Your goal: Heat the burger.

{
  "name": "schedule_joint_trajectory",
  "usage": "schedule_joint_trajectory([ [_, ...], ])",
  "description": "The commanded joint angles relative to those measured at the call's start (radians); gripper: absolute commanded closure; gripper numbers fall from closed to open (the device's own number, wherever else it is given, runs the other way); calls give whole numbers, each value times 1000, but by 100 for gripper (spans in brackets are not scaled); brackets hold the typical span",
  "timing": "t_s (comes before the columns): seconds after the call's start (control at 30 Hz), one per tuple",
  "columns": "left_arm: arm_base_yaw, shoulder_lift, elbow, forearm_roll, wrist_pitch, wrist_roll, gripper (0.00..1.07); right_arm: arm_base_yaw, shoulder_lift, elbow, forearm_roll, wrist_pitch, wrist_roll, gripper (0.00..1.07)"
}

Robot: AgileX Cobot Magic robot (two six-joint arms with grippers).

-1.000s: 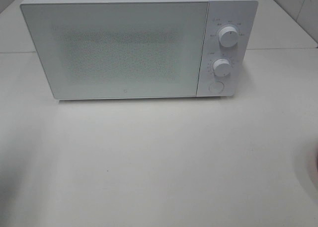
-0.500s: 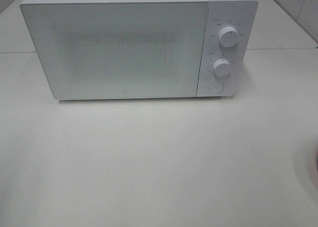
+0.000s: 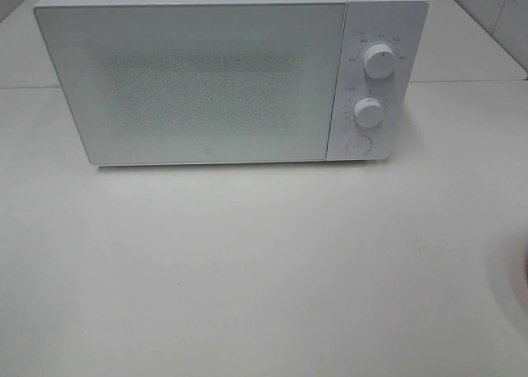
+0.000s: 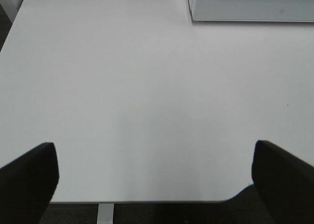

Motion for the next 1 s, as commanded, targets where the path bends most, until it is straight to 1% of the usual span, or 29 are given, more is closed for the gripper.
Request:
schedule_joint_trajectory([
  [0.03, 4, -10, 9, -10, -15, 6, 6, -7, -30, 2, 4, -15, 3, 32],
  [0.1, 4, -10, 24, -26, -102, 6, 6, -7, -30, 2, 4, -15, 3, 32],
  [0.13, 4, -10, 24, -26, -102, 6, 6, -7, -30, 2, 4, -15, 3, 32],
  [0.2, 4, -8, 55, -50, -151, 14, 6, -7, -30, 2, 4, -15, 3, 32],
  [0.37, 4, -1, 56, -61, -151, 29, 6, -7, -30, 2, 4, -15, 3, 32],
  [0.47, 4, -2, 56, -78, -151, 29, 6, -7, -30, 2, 4, -15, 3, 32],
  [0.67, 8, -2, 56, -82, -151, 29, 6, -7, -30, 2, 4, -15, 3, 32],
  [0.7, 17, -2, 56, -85, -151, 29, 6, -7, -30, 2, 4, -15, 3, 32],
  [0.73, 54, -2, 56, -85, -151, 29, 7, -7, -30, 2, 4, -15, 3, 32],
  [0.77, 54, -2, 56, -85, -151, 29, 7, -7, -30, 2, 4, -15, 3, 32],
  [0.8, 90, -8, 56, -86, -151, 29, 7, -7, -30, 2, 4, -15, 3, 32],
  [0.87, 96, -20, 56, -86, -151, 28, 7, -7, -30, 2, 4, -15, 3, 32],
  [0.93, 115, -83, 56, -86, -152, 28, 7, -7, -30, 2, 4, -15, 3, 32],
  [1.0, 115, -73, 56, -91, -152, 27, 7, -7, -30, 2, 4, -15, 2, 32],
])
